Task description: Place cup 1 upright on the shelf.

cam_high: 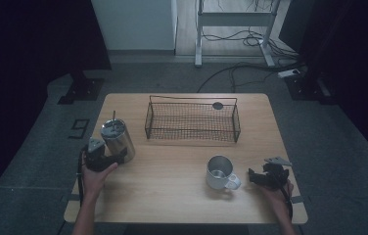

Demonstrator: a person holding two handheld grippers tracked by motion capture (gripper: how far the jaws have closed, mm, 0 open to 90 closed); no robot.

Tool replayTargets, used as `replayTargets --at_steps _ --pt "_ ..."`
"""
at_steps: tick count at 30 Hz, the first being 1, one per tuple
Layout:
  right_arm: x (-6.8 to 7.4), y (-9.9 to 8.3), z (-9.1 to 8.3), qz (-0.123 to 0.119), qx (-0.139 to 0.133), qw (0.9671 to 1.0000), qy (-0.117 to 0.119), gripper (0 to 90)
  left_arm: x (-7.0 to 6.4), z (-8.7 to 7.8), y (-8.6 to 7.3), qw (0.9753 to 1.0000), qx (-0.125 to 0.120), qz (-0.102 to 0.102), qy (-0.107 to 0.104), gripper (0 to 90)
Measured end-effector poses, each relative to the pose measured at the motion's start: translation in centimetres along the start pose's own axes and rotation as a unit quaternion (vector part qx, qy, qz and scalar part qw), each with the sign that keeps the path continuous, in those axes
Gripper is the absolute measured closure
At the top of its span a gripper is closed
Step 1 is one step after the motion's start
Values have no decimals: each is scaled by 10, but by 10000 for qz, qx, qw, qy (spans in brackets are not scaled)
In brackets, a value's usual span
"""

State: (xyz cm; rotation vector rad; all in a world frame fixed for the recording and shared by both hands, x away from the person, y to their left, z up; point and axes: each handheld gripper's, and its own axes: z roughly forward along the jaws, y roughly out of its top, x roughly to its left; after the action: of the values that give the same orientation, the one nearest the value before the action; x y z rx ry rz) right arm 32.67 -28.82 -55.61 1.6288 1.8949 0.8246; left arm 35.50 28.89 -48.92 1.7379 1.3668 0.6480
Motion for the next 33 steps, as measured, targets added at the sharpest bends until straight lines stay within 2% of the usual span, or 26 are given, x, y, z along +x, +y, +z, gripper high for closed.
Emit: replayTargets --at_steps 6,10,13,16,17,25,33 --pt "0 0 0 7 -9 10000 2 55 -1 7 3 9999 75 109 39 11" --pt "0 0 0 8 -9 10000 3 55 -1 11 6 9999 88 113 78 10" --pt "0 0 0 7 -9 10000 3 55 -2 16 9 9997 83 138 163 9" --pt "0 0 0 9 -8 10000 3 55 -1 18 9 9998 50 111 148 6" --pt "0 0 0 9 -9 10000 3 55 0 20 9 9998 31 45 181 5" --pt "0 0 0 8 -8 10000 3 56 2 24 10 9999 -95 2 110 0" --pt "0 0 0 8 -9 10000 3 55 -4 26 21 9996 -61 158 244 2"
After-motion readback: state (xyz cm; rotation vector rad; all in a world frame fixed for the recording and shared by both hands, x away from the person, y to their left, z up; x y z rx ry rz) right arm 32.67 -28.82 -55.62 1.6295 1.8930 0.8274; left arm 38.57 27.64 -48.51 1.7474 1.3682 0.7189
